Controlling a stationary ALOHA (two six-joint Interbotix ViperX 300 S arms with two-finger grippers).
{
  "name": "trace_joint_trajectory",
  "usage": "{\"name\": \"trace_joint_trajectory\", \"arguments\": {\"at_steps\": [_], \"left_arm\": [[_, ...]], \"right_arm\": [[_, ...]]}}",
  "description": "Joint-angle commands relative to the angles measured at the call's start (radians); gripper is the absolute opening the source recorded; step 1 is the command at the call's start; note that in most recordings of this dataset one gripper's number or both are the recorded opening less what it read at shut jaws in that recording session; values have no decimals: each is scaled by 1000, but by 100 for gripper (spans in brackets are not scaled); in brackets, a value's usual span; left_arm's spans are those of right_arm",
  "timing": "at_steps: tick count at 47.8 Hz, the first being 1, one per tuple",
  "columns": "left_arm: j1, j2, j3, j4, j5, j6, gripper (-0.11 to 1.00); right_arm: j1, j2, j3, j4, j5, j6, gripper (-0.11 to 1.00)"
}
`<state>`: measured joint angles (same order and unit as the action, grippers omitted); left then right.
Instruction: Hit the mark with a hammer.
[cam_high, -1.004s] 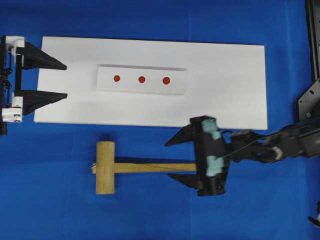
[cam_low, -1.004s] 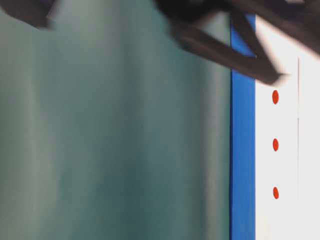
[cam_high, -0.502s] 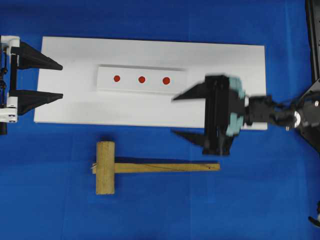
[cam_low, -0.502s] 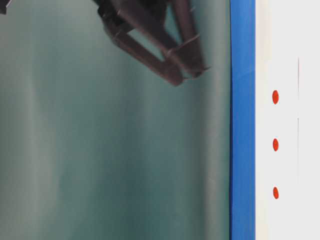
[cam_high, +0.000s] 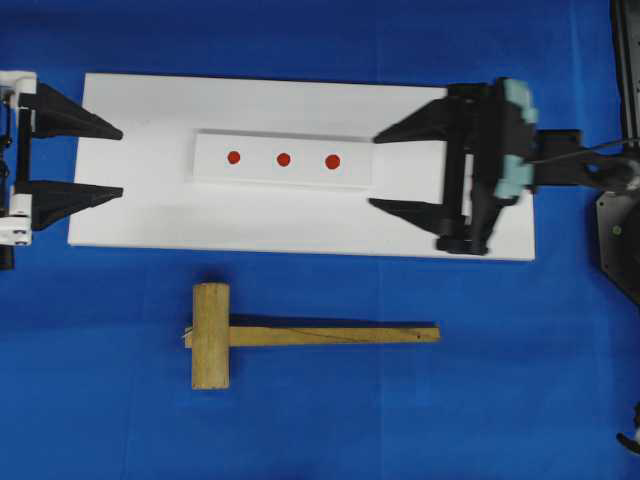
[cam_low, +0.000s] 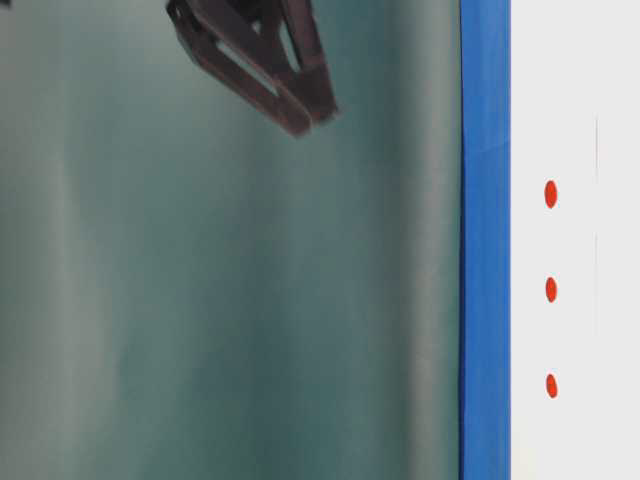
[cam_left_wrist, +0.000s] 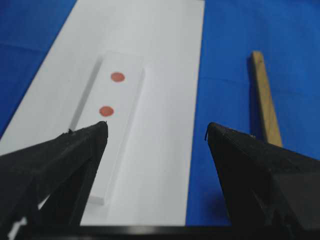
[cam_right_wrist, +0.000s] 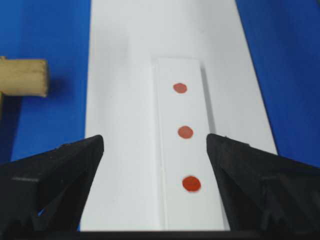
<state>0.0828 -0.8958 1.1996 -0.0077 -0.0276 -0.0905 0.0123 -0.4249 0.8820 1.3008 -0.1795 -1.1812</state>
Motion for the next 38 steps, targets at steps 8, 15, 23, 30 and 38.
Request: {"name": "trace_joint_trajectory", "arguments": {"at_steps": [8,15,23,30,38], "left_arm": [[-3,-57,0,2,28,28,76],[-3,-101,12,0,51,52,76],[-5,-149,35,2,51,86,76],[-18,-186,58,0,51,118,76],[-34,-222,94,2,51,135,76]], "right_arm": [[-3,-236,89,-2,15,-3,80],[-3,-357,155,-3,25,-5,80],[-3,-472,250,-3,26,-9,79],[-3,-545,334,-3,26,-12,78],[-3,-594,428,5,5,-3,75]]}}
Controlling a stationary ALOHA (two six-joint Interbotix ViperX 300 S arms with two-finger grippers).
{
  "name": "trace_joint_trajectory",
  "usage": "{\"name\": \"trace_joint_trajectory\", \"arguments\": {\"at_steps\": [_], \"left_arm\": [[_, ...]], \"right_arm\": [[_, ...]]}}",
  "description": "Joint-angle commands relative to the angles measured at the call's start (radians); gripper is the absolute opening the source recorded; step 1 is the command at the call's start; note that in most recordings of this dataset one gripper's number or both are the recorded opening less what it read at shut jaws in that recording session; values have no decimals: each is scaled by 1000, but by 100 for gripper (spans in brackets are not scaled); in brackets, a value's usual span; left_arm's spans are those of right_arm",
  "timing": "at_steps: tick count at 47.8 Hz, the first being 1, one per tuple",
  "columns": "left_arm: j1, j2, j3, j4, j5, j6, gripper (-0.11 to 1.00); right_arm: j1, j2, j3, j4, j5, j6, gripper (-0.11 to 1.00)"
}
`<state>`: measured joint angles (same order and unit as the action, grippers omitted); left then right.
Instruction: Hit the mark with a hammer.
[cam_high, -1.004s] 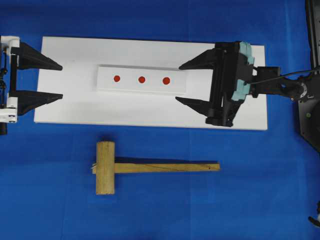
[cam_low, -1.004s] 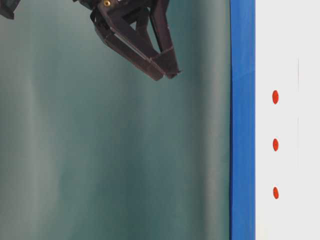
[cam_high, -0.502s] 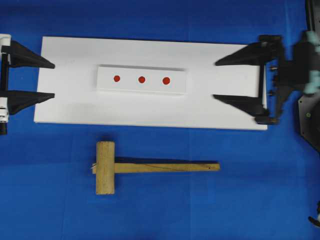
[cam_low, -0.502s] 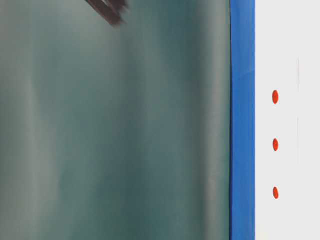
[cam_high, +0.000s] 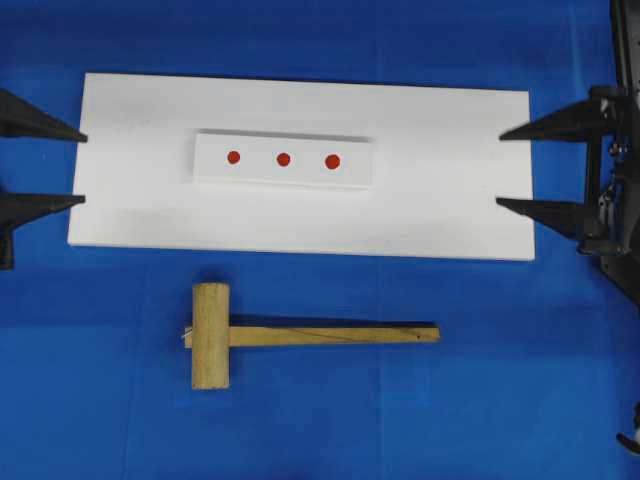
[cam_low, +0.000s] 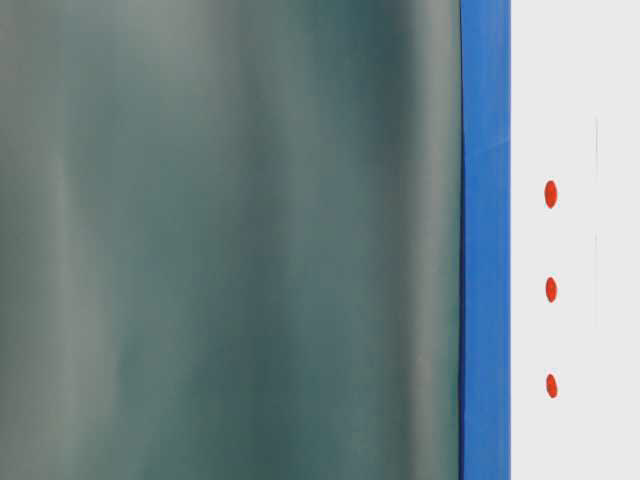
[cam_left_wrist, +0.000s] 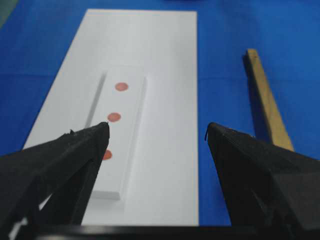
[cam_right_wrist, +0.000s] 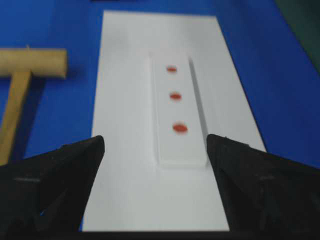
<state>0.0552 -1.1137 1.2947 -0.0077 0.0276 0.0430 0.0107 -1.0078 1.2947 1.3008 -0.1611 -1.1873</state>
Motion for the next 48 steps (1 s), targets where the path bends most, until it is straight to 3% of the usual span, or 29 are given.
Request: {"name": "trace_joint_trajectory", "arguments": {"at_steps": [1,6,17,48], "left_arm": [[-5,-9,3,0,-5,3,76],[-6,-28,29,0,-5,3,76],[-6,-63,60,2,-9,3,76],[-6,-72,75,0,-11,2,76]], "right_arm": [[-2,-17,23,9,-18,5,74],[-2,-48,57,35,-26,14,72],[-2,-100,86,38,-25,25,63],[-2,-100,87,38,-32,25,62]]}}
